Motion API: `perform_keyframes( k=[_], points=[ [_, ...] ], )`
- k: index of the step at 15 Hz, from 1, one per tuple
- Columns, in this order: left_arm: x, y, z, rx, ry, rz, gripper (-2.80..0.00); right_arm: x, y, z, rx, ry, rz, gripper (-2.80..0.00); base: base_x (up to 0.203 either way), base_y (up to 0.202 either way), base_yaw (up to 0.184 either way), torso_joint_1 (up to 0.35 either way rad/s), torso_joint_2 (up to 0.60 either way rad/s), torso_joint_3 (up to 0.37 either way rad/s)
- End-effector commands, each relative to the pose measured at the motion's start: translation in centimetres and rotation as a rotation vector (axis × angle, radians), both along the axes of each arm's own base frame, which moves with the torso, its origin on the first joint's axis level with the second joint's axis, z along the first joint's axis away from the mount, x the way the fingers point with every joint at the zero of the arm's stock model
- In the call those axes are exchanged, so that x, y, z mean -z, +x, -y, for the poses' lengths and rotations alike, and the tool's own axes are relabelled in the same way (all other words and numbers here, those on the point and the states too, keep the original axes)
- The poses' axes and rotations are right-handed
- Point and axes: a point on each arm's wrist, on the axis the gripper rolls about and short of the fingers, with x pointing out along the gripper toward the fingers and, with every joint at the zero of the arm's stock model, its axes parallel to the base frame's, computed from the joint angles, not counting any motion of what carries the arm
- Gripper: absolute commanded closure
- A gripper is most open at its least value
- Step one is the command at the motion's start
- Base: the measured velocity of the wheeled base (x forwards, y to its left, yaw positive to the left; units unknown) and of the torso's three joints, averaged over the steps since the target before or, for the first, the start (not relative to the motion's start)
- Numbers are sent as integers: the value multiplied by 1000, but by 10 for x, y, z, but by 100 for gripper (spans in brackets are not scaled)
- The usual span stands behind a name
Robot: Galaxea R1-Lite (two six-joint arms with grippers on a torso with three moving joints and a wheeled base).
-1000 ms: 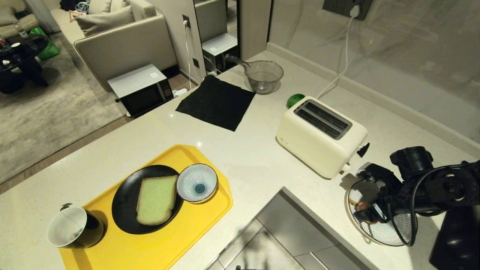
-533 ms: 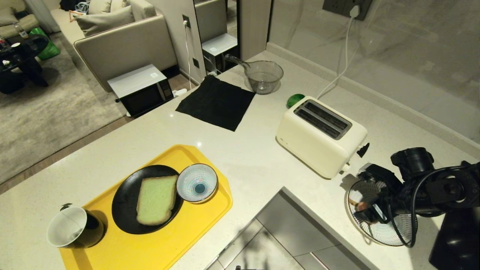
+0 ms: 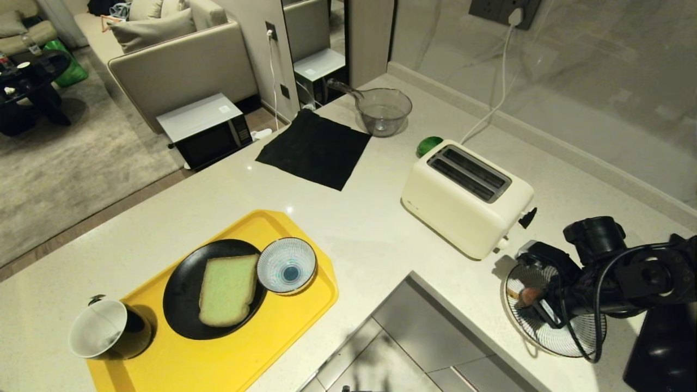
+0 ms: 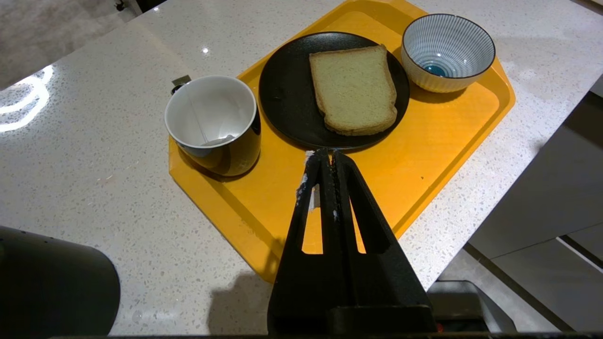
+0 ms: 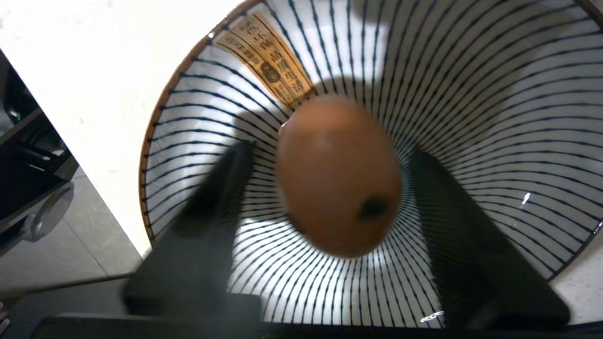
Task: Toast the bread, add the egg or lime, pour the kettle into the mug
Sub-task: Pick up the egg
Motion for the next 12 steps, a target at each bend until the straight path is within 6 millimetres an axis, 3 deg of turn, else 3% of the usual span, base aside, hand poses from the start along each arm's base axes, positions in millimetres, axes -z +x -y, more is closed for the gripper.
perform_keyframes(
  k=[1, 12],
  points=[
    [0, 0, 0, -1, -1, 1, 0, 1, 0, 0, -2, -2, -1, 0, 0, 0, 0, 0, 0, 0],
    [0, 0, 0, -1, -1, 1, 0, 0, 2, 1, 3, 0, 6, 0, 0, 0, 0, 0, 0, 0]
  ],
)
